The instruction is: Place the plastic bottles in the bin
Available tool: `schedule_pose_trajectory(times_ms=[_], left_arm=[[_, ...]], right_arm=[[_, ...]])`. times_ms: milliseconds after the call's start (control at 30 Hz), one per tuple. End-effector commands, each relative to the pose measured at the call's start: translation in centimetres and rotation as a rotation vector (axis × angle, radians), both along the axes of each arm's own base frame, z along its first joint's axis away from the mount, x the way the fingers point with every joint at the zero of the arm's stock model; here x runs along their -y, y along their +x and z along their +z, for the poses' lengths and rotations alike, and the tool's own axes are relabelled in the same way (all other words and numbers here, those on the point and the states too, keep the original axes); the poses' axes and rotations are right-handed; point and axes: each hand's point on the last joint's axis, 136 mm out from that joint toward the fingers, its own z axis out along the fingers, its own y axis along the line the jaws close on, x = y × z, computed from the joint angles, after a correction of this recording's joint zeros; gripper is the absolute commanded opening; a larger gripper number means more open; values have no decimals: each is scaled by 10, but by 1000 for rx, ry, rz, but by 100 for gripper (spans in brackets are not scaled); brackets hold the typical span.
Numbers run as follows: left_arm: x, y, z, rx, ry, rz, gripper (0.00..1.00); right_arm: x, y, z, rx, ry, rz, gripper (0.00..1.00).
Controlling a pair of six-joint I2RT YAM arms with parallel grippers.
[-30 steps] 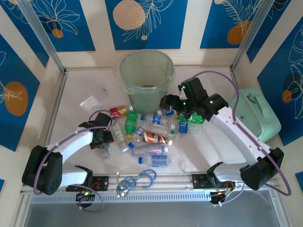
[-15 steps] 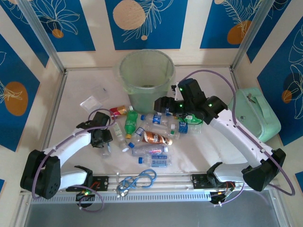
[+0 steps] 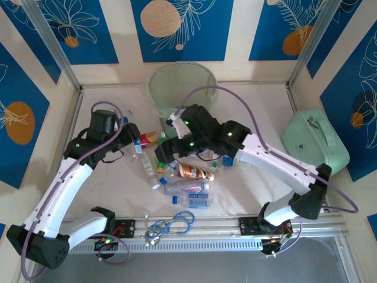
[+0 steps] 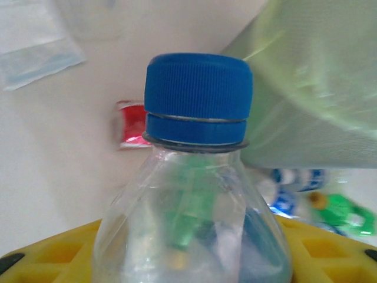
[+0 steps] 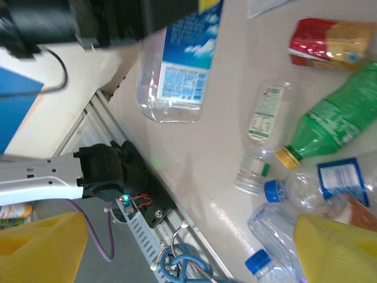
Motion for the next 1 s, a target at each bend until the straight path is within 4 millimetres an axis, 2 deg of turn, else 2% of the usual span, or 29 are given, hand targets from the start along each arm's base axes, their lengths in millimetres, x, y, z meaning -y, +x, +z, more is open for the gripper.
schedule_pose_trajectory(times_ms=[0,167,333,433,700,833,967], left_arm=[[22,-6,17,-16,-156,-57,55],[49,-4,37,1,-358,-114,55],[59,-5,48,18,-470,-124,55],[61,-6,46,6,-494,-120,55],[67,-3,47,17,-581,-113,55],[67,0,46,11,-558,-120,55],[66,1,47,29,-545,-127,59]], right_arm=[[-16,-5,3,52,-11,80,94],[-36,4,3,63,-14,90,95],[-47,17,-2,73,-38,71,94],[-51,21,-5,80,-47,69,92],[-58,31,-15,87,-79,51,76],[-56,35,-16,90,-82,31,63],[-52,35,-14,95,-86,14,55]])
